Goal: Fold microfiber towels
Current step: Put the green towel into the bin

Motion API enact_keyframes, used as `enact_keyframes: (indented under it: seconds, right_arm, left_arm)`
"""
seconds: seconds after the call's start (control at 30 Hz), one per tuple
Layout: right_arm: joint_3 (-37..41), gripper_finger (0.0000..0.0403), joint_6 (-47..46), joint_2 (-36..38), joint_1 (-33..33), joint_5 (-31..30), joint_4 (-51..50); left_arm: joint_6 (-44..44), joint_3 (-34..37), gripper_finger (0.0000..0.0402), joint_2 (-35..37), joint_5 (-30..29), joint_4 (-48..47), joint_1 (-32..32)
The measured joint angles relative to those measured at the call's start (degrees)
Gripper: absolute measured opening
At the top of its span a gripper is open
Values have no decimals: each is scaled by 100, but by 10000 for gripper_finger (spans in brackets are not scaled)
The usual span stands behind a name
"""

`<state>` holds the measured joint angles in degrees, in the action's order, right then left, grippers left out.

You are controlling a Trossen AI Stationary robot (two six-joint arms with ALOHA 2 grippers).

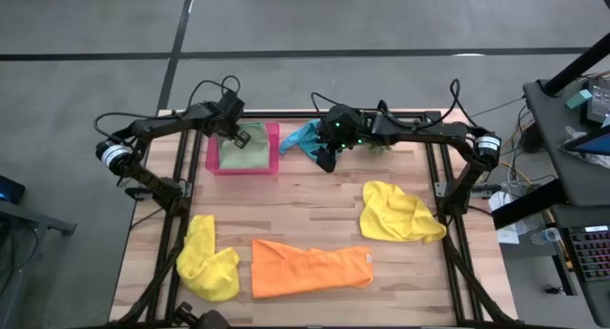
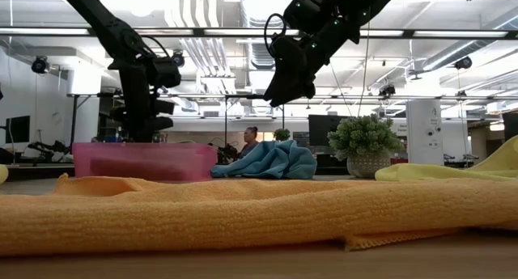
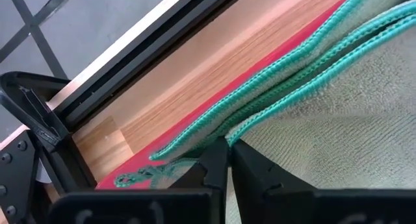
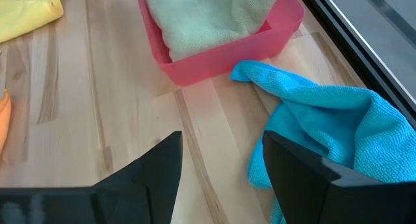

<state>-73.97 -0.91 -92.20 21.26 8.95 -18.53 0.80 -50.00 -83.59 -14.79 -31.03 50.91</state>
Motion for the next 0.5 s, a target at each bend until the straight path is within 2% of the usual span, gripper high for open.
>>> enact_keyframes:
  seconds: [0.13, 0.33, 0.5]
  right_arm:
    - [0, 203, 0, 0, -1, 0, -2]
    - [0, 203, 0, 0, 0, -2, -2]
    - [2, 203, -9, 0, -2, -2, -2]
  left_arm:
    - [105, -145, 1, 132, -25, -168, -14]
    - [832, -214, 0, 289, -68, -55, -45]
    - [901, -210, 0, 212, -129, -71, -38]
